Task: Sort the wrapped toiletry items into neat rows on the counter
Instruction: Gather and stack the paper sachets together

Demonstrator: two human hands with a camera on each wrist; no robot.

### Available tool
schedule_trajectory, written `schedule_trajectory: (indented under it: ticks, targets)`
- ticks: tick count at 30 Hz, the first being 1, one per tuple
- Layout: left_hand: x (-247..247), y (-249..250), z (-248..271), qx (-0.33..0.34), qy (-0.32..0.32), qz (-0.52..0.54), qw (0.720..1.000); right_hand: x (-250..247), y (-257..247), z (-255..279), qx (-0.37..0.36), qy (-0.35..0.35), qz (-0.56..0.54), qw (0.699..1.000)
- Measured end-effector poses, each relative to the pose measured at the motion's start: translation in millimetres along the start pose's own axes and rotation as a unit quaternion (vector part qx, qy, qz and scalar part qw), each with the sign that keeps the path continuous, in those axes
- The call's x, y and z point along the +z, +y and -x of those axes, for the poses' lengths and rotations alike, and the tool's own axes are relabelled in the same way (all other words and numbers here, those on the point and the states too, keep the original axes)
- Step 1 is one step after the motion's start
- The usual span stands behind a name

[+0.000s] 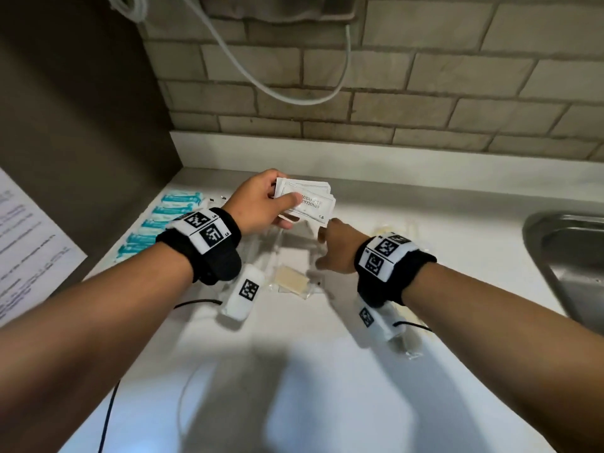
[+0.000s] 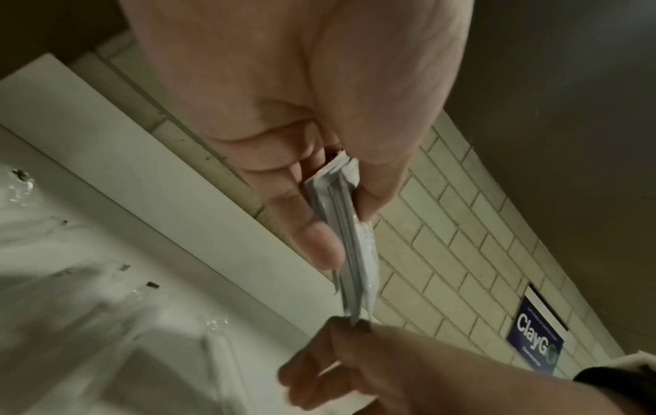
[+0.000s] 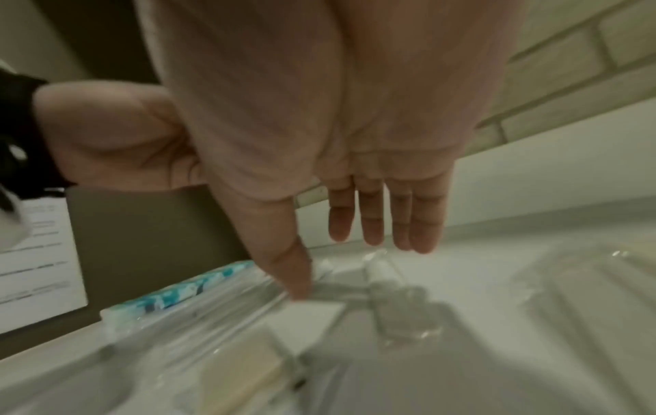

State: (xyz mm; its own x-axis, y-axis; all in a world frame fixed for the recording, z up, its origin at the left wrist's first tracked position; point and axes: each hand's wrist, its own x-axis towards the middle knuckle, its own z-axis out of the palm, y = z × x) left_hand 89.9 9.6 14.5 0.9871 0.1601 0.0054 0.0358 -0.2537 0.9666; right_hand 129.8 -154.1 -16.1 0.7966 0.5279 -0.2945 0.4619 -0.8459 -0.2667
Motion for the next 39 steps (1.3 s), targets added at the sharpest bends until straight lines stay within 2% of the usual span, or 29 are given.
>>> schedule_trajectory:
  ticks: [4, 7, 12, 17, 22, 26, 30, 34, 37, 39]
  targets:
    - [-10, -5, 7, -0.011, 0.015, -0.004, 1.0, 18, -14, -10, -0.048, -0.069, 0.039, 0.996]
    - [-13, -10, 10, -0.016, 0.016, 0.0, 1.0, 20, -15, -7, -0.072, -0.093, 0.08, 0.99]
    - [-9, -18, 9, -0.017, 0.006, 0.0, 1.0, 23, -8, 0, -0.024, -0.083, 0.095, 0.992]
    - [11, -16, 4, 0.003, -0.041, 0.004, 0.999, 22, 5, 15, 0.005, -0.074, 0.121, 0.99]
    - [20, -11, 3, 0.011, -0.068, 0.011, 0.998, 20, 28, 31, 0.055, -0.111, 0.16, 0.979]
    - [21, -13, 2, 0.013, -0.08, 0.007, 0.997, 26, 42, 34, 0.086, -0.114, 0.212, 0.967]
    - [26, -13, 2, 0.013, -0.095, 0.002, 0.995, 20, 39, 42, 0.115, -0.144, 0.239, 0.953]
    - [30, -15, -3, 0.015, -0.103, 0.001, 0.995, 7, 46, 35, 0.13, -0.146, 0.187, 0.963]
    - [31, -18, -8, 0.012, -0.097, 0.004, 0.995, -13, 50, 20, 0.129, -0.083, 0.097, 0.983]
    - [34, -21, -11, 0.009, -0.092, 0.012, 0.996, -33, 40, 25, 0.12, -0.025, -0.01, 0.992]
